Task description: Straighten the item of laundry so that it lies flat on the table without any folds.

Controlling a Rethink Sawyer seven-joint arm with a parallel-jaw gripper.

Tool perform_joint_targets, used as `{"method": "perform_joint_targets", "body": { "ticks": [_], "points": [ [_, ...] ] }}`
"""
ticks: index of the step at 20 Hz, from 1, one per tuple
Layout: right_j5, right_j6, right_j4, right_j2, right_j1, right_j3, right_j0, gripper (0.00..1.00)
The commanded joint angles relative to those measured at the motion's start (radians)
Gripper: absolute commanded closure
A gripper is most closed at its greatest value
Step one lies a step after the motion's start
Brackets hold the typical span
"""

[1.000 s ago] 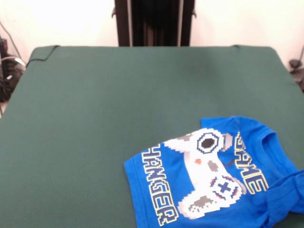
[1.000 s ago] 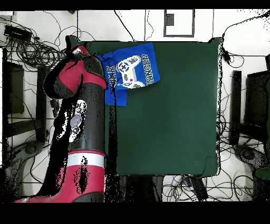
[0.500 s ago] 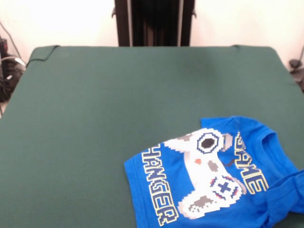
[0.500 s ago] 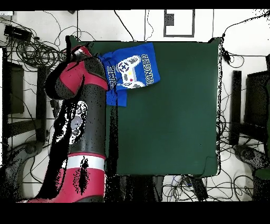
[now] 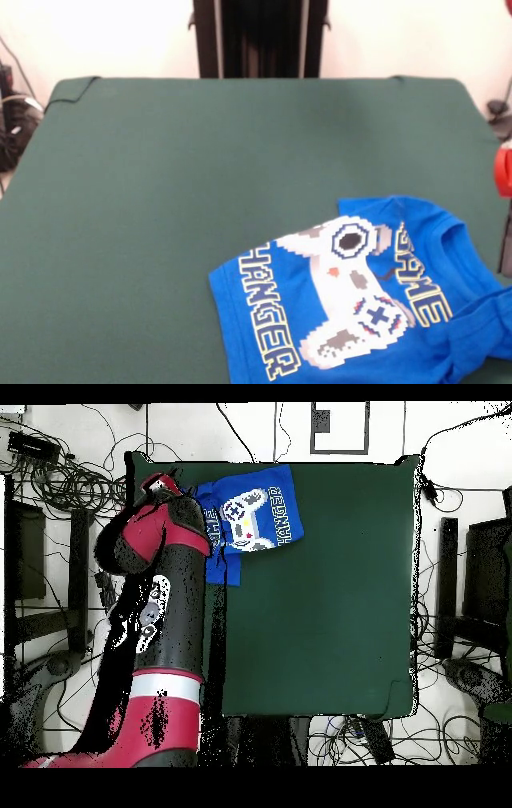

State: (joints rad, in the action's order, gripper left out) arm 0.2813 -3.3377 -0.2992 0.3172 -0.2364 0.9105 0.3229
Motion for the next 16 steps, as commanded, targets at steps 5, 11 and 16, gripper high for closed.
{"method": "perform_joint_targets", "body": {
  "ticks": [5,11,16],
  "points": [
    [-0.080,-0.070,0.021,-0.021,0.065,0.179,0.008,0.00],
    [-0.079,-0.067,0.034,-0.019,0.074,0.185,0.009,0.00],
    [-0.031,-0.047,0.045,-0.037,0.072,0.195,0.002,0.00]
  ]
}}
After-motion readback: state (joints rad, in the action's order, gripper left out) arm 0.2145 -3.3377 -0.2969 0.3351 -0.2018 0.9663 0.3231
